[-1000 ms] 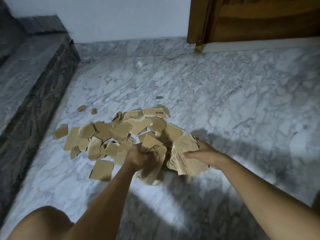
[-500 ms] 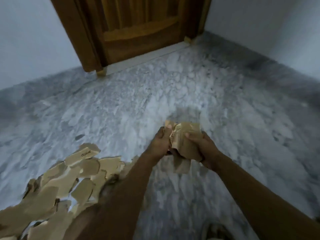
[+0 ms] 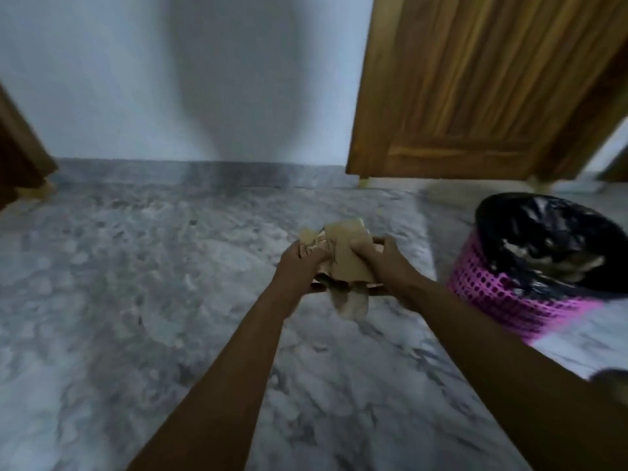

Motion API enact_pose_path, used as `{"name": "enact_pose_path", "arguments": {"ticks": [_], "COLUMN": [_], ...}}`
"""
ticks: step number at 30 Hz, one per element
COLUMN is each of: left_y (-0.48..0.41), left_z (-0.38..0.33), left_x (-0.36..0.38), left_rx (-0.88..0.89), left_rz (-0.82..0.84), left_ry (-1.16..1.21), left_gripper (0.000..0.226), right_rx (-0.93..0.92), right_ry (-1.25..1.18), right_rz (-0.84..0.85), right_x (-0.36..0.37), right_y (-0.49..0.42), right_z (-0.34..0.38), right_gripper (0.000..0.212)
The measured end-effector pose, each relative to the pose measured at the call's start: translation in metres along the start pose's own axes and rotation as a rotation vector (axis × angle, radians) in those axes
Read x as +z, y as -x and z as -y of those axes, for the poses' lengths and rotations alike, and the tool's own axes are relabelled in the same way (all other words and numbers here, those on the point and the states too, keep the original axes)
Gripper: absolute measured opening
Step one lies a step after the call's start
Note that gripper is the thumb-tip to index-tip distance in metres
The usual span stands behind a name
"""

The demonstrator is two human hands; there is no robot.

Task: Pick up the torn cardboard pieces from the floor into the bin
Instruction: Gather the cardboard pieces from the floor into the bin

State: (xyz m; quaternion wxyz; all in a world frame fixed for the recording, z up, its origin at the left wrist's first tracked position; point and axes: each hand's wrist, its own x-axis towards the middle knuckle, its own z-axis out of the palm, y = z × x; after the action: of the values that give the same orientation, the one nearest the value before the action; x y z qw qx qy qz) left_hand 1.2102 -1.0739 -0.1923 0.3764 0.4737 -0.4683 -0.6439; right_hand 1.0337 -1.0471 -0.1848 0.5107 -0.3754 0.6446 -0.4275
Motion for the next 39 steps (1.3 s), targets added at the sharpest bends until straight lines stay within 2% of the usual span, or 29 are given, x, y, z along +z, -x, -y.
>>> {"name": "enact_pose_path", "arguments": {"ticks": [4, 7, 11, 13, 16, 19, 22, 26, 29, 31, 34, 39], "left_y": [-0.033, -0.049, -0.070, -0.080, -0.091, -0.095, -0.098, -0.102, -0.104, -0.094, -0.064, 0.026], "left_z": [-0.031, -0.050, -0.057, -0.053, -0.044, -0.042, -0.044, -0.052, -0.056, -0.056, -0.055, -0.037], "left_x": [0.111, 0.198, 0.306, 0.348, 0.388, 0.404, 0.402, 0.373, 0.327, 0.281, 0.195, 0.051], "left_rx": [0.019, 0.030, -0.020, -0.048, -0.068, -0.127, -0.166, -0.119, -0.052, 0.028, 0.128, 0.101], "left_rz": [0.116, 0.174, 0.258, 0.267, 0.315, 0.352, 0.277, 0.157, 0.053, -0.049, -0.277, -0.681], "left_ry": [-0.026, 0.013, -0.004, -0.015, -0.002, -0.033, -0.070, -0.122, -0.182, -0.245, -0.335, -0.377], "left_gripper": [0.026, 0.024, 0.020, 0.021, 0.026, 0.033, 0.041, 0.037, 0.047, 0.042, 0.050, 0.049], "right_rx": [-0.145, -0.256, -0.246, -0.207, -0.128, -0.115, -0.140, -0.193, -0.265, -0.325, -0.422, -0.567], "right_ry": [0.010, 0.122, 0.206, 0.209, 0.241, 0.278, 0.226, 0.263, 0.328, 0.397, 0.481, 0.536], "right_rz": [-0.368, -0.629, -0.805, -0.800, -0.688, -0.524, -0.440, -0.393, -0.254, -0.171, -0.051, 0.195], "right_x": [-0.102, -0.177, -0.275, -0.315, -0.359, -0.385, -0.398, -0.379, -0.325, -0.269, -0.175, -0.018], "right_y": [0.013, 0.015, 0.020, 0.017, 0.012, 0.014, 0.013, 0.000, -0.018, -0.033, -0.050, -0.033], "right_z": [0.022, 0.033, 0.033, 0.026, 0.013, 0.005, -0.003, -0.004, 0.010, 0.018, 0.021, 0.012], "right_gripper": [0.059, 0.053, 0.043, 0.039, 0.039, 0.044, 0.049, 0.046, 0.035, 0.029, 0.033, 0.036]}}
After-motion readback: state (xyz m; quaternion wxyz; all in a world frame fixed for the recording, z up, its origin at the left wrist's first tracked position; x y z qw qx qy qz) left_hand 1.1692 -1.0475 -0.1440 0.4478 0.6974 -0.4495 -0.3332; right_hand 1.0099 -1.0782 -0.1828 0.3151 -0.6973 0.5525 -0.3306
